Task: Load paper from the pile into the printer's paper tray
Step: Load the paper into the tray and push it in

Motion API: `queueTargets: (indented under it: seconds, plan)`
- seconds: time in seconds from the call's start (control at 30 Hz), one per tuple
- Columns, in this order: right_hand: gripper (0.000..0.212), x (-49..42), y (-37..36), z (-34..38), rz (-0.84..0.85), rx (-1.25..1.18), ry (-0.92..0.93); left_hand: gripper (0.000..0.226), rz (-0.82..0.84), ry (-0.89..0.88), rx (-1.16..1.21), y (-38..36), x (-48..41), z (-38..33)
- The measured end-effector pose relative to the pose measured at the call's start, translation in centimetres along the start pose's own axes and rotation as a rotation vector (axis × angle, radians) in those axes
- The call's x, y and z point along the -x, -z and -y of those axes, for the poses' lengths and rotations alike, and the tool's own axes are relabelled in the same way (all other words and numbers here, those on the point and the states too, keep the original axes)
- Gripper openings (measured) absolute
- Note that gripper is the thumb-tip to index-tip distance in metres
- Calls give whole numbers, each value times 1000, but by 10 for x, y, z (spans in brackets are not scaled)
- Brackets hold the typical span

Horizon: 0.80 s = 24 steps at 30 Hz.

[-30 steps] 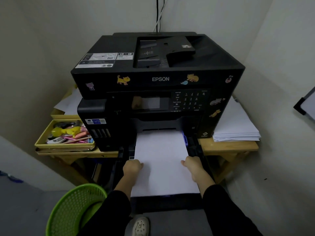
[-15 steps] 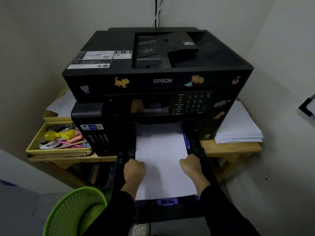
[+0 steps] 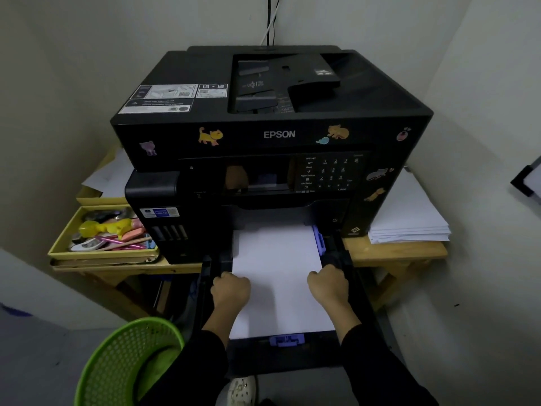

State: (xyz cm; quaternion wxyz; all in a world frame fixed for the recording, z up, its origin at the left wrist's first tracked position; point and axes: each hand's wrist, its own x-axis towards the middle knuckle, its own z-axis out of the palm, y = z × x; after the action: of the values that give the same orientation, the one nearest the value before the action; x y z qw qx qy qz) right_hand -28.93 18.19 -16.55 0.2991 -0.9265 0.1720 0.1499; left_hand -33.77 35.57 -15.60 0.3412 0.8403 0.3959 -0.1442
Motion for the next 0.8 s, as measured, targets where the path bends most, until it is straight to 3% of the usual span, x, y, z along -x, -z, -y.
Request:
queueTargets:
  seconds: [0.07, 0.13, 0.23, 0.3, 0.47, 0.67, 0.8]
  plan:
    - [48, 1, 4, -6, 66, -13, 48, 62, 31, -63, 2, 1, 4, 5]
    - [75, 6, 11, -11, 219, 25, 111, 90, 101, -138, -90, 3, 12, 10]
    - [114, 19, 20, -12, 470, 271, 215, 129, 292, -220, -345, 5, 26, 13]
    - [126, 26, 17, -14, 524, 434, 241, 137, 355, -247, -473, 0, 29, 15]
    - [127, 32, 5, -24, 440, 497, 254, 128, 280, -298, -582, -11, 31, 23]
    - [121, 34, 10, -28, 377, 388, 311, 126, 201, -347, -489, -5, 32, 24]
    - [118, 36, 11, -28, 412, 257, 273, 131, 260, -312, -391, -3, 33, 21]
